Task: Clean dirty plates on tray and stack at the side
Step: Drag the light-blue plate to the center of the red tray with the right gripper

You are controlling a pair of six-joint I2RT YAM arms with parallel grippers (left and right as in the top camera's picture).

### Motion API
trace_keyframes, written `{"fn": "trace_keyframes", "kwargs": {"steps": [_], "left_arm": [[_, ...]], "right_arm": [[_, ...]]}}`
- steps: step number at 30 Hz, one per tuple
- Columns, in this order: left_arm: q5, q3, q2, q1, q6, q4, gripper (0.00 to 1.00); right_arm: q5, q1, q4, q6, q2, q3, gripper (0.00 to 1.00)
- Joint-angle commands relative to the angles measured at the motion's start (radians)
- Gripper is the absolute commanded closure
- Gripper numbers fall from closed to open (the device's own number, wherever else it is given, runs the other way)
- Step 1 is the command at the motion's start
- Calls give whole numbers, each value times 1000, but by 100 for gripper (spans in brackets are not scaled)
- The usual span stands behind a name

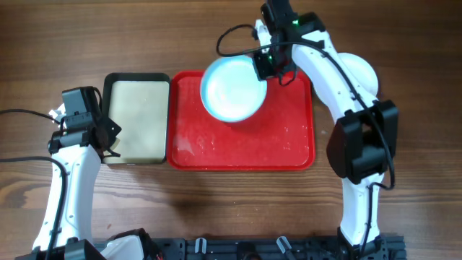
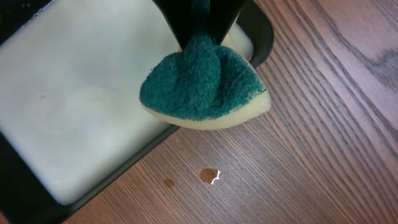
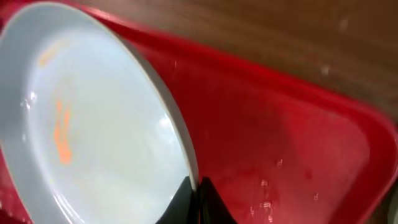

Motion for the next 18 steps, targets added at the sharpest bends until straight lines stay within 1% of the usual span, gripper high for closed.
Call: {"fn": "trace_keyframes", "kwargs": {"steps": [1, 5, 10, 18], "left_arm": [[13, -12, -11, 5, 8, 3, 96], [13, -12, -11, 5, 8, 3, 96], [13, -19, -11, 5, 8, 3, 96], [13, -19, -11, 5, 8, 4, 96]], "right_arm": [[2, 7, -63, -11, 12, -30, 95], [2, 15, -73, -12, 12, -101, 96], [2, 27, -34, -12, 12, -202, 96], [3, 29, 12, -13, 12, -256, 94]]}}
